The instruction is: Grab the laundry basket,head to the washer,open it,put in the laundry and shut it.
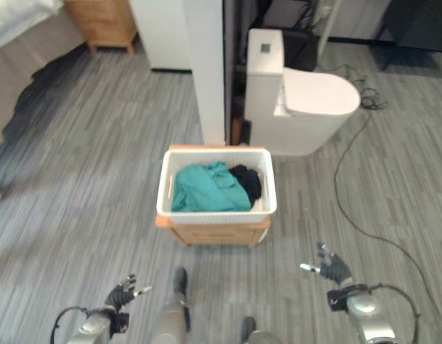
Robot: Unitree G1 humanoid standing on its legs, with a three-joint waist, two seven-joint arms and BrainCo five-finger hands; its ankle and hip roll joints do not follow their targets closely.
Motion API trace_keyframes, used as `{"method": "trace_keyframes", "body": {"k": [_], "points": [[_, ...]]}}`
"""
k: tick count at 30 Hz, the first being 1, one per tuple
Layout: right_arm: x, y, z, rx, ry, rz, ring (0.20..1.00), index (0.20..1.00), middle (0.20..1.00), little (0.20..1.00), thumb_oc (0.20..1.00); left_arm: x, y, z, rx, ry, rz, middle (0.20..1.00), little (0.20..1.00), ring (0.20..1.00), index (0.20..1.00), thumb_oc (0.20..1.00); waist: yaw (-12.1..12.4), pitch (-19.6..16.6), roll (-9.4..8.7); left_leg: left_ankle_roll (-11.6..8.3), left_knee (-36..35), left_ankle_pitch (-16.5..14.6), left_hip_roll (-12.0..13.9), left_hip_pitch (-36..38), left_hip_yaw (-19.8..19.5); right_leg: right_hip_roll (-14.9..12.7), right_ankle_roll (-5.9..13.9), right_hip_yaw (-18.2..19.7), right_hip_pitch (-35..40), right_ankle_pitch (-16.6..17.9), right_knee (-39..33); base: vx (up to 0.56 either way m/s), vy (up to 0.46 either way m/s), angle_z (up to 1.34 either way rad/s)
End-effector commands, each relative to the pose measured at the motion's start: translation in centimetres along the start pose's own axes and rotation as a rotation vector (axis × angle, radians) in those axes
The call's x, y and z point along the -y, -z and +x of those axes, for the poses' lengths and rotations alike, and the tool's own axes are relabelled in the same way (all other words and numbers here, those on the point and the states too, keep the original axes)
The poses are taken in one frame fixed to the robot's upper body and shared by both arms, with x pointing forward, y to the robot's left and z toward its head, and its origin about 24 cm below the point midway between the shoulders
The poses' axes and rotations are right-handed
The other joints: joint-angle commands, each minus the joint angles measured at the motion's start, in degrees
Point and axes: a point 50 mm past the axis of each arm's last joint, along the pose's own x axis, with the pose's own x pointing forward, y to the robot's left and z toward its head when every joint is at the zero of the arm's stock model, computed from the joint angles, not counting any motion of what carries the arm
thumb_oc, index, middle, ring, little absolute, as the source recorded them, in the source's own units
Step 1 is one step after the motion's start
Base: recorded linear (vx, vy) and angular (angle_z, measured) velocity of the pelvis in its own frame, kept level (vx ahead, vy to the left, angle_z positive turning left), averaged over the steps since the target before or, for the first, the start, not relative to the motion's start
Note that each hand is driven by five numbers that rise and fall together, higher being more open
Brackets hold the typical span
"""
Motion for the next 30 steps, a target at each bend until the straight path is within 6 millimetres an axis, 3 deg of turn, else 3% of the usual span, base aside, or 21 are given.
{"method": "trace_keyframes", "body": {"k": [1,4,7,9,10,13,15,18,24,26,27,28,30], "points": [[1.0,-2.0,0.4,0.084,0.037,-0.023,1.0,1.0,1.0,1.0,1.0,-1.6,-2.2,-0.2,0.108,-0.014,0.082,1.0,1.0,1.0,1.0,1.0,3.1,-0.6,-1.06,0.41,9.1,-4.5,0.5,-3.5,2.0,-6.9,5.02,1.2,-8.3,4.7,12.3,0.21,0.317,0.17],[0.4,-3.0,1.0,0.116,0.01,-0.036,1.0,1.0,1.0,1.0,1.0,-2.3,-2.7,-0.2,0.119,-0.031,0.113,1.0,1.0,1.0,1.0,1.0,2.6,0.8,-0.8,1.76,8.9,-6.7,0.1,-0.6,3.4,-7.5,4.76,0.4,-13.7,9.4,19.8,0.14,0.242,-0.21],[0.1,-3.4,1.1,0.133,0.008,-0.024,1.0,1.0,1.0,1.0,1.0,-2.4,-2.8,-0.3,0.127,-0.034,0.119,1.0,1.0,1.0,1.0,1.0,1.8,1.4,-0.45,2.44,8.2,-8.2,-0.9,2.3,4.3,-6.2,4.73,-0.5,-16.5,8.4,19.2,0.18,0.176,-0.24],[0.2,-3.8,1.1,0.152,0.015,-0.013,1.0,1.0,1.0,1.0,1.0,-2.4,-3.0,-0.2,0.136,-0.041,0.11,1.0,1.0,1.0,1.0,1.0,1.6,1.8,-0.49,1.99,8.5,-9.3,-0.6,3.2,5.1,-9.4,4.9,-4.5,-16.8,8.8,13.5,0.08,-0.06,-0.01],[0.3,-4.0,1.1,0.161,0.015,-0.012,1.0,1.0,1.0,1.0,1.0,-2.3,-3.1,-0.2,0.142,-0.041,0.111,1.0,1.0,1.0,1.0,1.0,1.2,2.2,-0.6,1.43,9.1,-9.9,-0.5,3.5,4.8,-9.8,5.06,-4.4,-16.5,8.8,9.2,0.07,-0.152,0.03],[0.4,-3.8,0.9,0.153,0.001,-0.023,1.0,1.0,1.0,1.0,1.0,-2.2,-3.9,0.0,0.167,-0.03,0.149,1.0,1.0,1.0,1.0,1.0,1.8,2.1,-1.72,0.43,12.8,-10.3,-0.5,1.9,4.3,-9.3,5.27,-3.5,-14.0,7.6,6.9,0.02,-0.135,0.16],[0.5,-3.9,1.0,0.152,-0.002,-0.033,1.0,1.0,1.0,1.0,1.0,-2.2,-3.9,0.0,0.164,-0.035,0.152,1.0,1.0,1.0,1.0,1.0,2.0,2.1,-1.8,-0.24,12.5,-9.7,-0.1,2.0,4.2,-8.8,5.15,-3.8,-13.7,7.5,6.8,-0.01,-0.161,0.37],[2.1,-3.9,0.7,0.14,0.029,-0.057,1.0,1.0,1.0,1.0,1.0,-2.1,-3.3,-0.3,0.152,-0.028,0.136,1.0,1.0,1.0,1.0,1.0,2.1,1.6,-0.82,-2.23,10.1,-5.7,2.5,2.6,2.8,-6.3,4.01,-5.6,-12.4,5.6,6.2,-0.02,-0.215,-0.09],[2.8,-3.7,0.3,0.13,0.036,-0.07,1.0,1.0,1.0,1.0,1.0,-1.9,-2.6,-0.1,0.119,-0.023,0.131,1.0,1.0,1.0,1.0,1.0,1.6,1.7,0.52,-3.68,6.7,-2.2,5.1,3.0,1.1,-3.3,1.98,-6.7,-13.4,1.8,9.7,-0.04,-0.171,0.03],[3.0,-3.7,0.2,0.137,0.06,-0.061,1.0,1.0,1.0,1.0,1.0,-1.9,-2.7,-0.1,0.12,-0.039,0.112,1.0,1.0,1.0,1.0,1.0,1.8,1.3,2.01,-5.97,0.3,4.6,8.4,3.5,-0.5,0.0,0.33,-8.4,-13.4,0.8,8.7,-0.08,-0.291,0.23],[3.0,-3.7,0.1,0.14,0.064,-0.051,1.0,1.0,1.0,1.0,1.0,-1.9,-2.6,0.0,0.117,-0.044,0.106,1.0,1.0,1.0,1.0,1.0,1.7,0.9,1.99,-5.87,-1.3,4.9,9.0,3.7,-0.6,0.4,0.29,-8.7,-13.0,0.8,7.5,-0.02,-0.272,0.42],[3.1,-3.4,-0.1,0.144,0.089,-0.015,1.0,1.0,1.0,1.0,1.0,-1.8,-3.0,0.2,0.124,-0.054,0.103,1.0,1.0,1.0,1.0,1.0,1.2,0.3,1.69,-5.74,-2.7,5.5,9.0,3.8,0.4,0.7,0.12,-9.6,-11.6,1.5,4.7,0.01,-0.187,0.45],[3.3,-3.8,-0.3,0.161,0.103,-0.012,1.0,1.0,1.0,1.0,1.0,-1.5,-3.5,0.3,0.145,-0.052,0.093,1.0,1.0,1.0,1.0,1.0,0.8,0.1,1.11,-4.79,0.1,3.0,5.9,3.4,0.0,0.2,0.16,-9.6,-10.8,2.5,2.4,-0.01,-0.109,0.35]]}}
